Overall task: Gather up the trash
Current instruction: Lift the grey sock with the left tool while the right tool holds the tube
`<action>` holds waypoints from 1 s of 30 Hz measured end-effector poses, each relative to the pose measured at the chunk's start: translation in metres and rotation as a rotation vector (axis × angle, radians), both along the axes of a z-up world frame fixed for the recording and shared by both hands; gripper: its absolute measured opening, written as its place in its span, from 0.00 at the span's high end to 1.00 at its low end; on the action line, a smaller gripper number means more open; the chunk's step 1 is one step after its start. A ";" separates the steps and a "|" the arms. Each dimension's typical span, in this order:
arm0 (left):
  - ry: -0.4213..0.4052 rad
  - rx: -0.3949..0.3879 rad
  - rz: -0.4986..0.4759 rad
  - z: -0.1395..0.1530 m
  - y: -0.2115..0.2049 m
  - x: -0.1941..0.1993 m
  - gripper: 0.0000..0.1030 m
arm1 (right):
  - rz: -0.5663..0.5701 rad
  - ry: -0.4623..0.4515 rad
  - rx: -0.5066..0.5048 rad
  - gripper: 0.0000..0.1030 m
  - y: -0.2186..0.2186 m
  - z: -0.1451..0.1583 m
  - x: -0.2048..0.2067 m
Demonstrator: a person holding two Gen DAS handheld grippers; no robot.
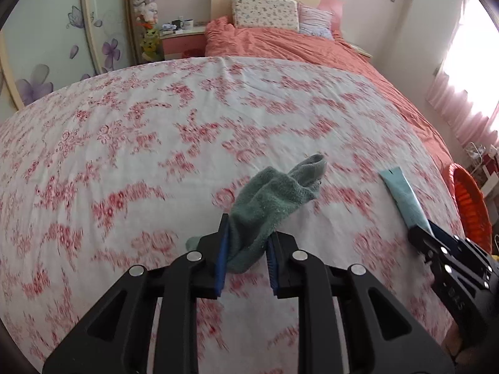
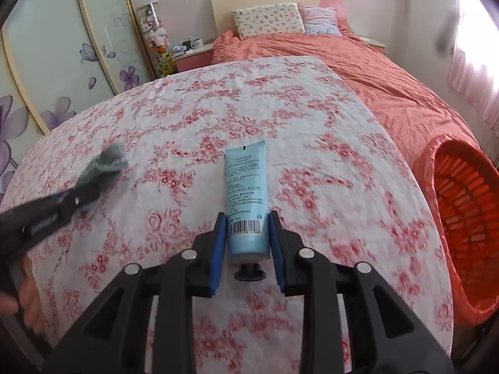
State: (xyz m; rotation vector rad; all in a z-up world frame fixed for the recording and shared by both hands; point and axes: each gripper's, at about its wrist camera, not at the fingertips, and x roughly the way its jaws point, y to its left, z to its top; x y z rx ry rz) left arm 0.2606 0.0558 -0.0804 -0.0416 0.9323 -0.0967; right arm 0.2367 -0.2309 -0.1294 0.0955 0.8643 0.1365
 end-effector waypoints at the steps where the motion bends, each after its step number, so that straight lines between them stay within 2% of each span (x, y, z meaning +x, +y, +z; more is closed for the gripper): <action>1: -0.001 0.002 -0.009 0.000 -0.002 -0.003 0.70 | -0.004 0.000 0.002 0.73 -0.001 0.000 -0.001; 3: -0.009 0.018 -0.017 -0.001 -0.005 -0.003 0.59 | -0.012 0.000 0.004 0.73 -0.002 0.000 -0.003; 6: -0.008 0.035 -0.020 -0.002 -0.006 0.002 0.51 | -0.016 0.001 -0.003 0.72 0.000 -0.001 -0.003; 13: -0.010 0.090 -0.025 -0.009 -0.007 0.007 0.50 | -0.025 0.007 -0.003 0.71 0.001 0.000 0.004; 25: -0.040 0.065 -0.044 -0.011 -0.012 -0.002 0.50 | -0.029 0.003 -0.006 0.70 0.002 -0.001 0.007; 30: -0.054 0.078 -0.053 -0.012 -0.013 -0.007 0.50 | -0.029 0.004 0.004 0.70 0.002 -0.001 0.008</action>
